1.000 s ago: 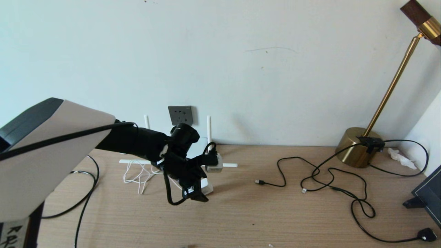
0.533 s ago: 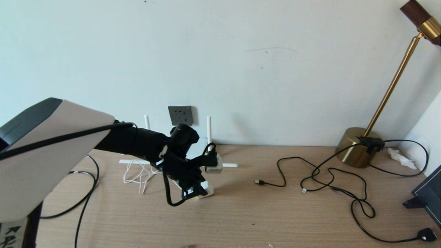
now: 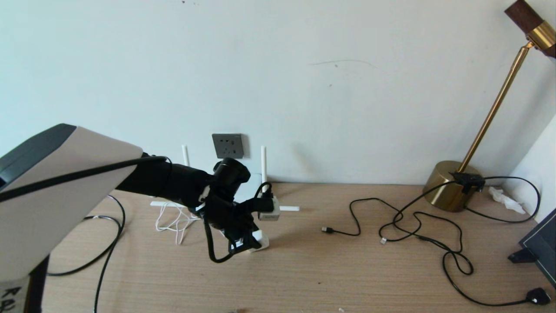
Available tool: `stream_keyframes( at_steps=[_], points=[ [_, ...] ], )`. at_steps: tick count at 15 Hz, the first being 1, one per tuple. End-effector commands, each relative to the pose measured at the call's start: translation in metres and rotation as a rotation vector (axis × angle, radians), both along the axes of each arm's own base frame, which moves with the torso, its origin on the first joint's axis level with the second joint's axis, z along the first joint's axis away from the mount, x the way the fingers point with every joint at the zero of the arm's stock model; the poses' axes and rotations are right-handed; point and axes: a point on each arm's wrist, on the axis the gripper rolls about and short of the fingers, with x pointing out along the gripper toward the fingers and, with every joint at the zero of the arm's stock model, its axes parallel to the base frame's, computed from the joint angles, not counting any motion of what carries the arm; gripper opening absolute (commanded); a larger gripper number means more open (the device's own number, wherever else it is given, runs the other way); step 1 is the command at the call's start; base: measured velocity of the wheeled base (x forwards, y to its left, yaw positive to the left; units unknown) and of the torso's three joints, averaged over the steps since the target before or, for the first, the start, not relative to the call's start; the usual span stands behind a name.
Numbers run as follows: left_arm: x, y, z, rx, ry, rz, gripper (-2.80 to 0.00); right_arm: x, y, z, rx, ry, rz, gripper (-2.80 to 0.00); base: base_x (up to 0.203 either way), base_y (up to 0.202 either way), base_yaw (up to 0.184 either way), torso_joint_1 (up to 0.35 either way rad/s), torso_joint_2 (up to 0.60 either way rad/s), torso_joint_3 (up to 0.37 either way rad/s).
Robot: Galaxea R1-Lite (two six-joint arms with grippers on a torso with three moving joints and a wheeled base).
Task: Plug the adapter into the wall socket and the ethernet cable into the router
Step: Pick up plug, then align plug and socket
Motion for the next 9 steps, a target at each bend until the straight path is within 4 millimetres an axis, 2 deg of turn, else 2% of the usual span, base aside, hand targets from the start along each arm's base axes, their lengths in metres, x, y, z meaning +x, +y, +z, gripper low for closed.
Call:
stream_keyframes(
  at_steps=[1, 5, 7, 9],
  points=[
    [-0.002, 0.0, 0.005, -0.005, -0.008, -0.005, -2.8, 0.0, 0.0, 0.0, 0.0, 0.0, 0.0, -2.8, 0.0, 0.0, 0.0, 0.0, 0.0, 0.0],
    [-0.02, 0.022, 0.052, -0.118, -0.014, 0.0, -2.8, 0.0, 0.0, 0.0, 0.0, 0.0, 0.0, -2.8, 0.0, 0.0, 0.0, 0.0, 0.0, 0.0],
    [-0.04, 0.038, 0.084, -0.263, 0.076, 0.046, -2.8, 0.0, 0.0, 0.0, 0.0, 0.0, 0.0, -2.8, 0.0, 0.0, 0.0, 0.0, 0.0, 0.0],
    [-0.062, 0.058, 0.11, -0.424, 0.21, 0.182, -2.8, 0.0, 0.0, 0.0, 0.0, 0.0, 0.0, -2.8, 0.0, 0.0, 0.0, 0.0, 0.0, 0.0]
  ],
)
